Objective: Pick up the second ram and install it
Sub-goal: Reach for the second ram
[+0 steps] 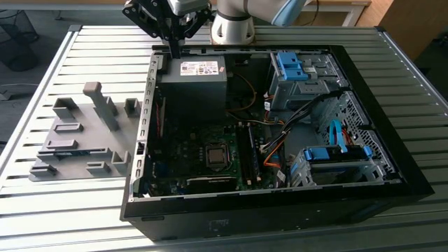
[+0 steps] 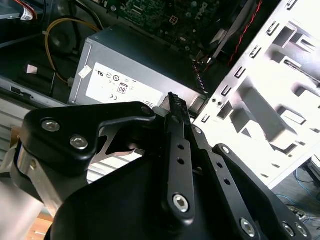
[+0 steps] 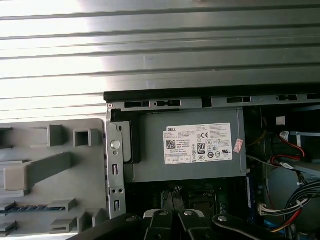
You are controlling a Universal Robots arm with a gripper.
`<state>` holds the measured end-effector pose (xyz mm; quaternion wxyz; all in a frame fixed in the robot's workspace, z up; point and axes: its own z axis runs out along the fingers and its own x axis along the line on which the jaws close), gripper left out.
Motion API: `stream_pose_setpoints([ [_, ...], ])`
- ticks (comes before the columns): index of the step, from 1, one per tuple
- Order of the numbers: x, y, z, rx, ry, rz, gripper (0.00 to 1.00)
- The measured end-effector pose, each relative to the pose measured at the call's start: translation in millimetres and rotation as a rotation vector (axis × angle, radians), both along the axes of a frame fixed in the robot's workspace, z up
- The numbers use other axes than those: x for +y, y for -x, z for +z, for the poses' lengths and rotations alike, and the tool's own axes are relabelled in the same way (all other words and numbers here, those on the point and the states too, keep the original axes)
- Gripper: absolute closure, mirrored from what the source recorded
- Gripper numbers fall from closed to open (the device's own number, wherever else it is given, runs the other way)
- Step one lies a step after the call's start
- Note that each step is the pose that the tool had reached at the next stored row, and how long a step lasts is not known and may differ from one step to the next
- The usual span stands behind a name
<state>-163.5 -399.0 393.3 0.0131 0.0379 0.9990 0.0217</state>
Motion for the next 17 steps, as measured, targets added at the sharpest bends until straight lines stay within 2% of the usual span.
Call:
stream_pose_setpoints([
  [17,0.0,13.2,-0.1,0.0,0.0,0.0,0.89],
])
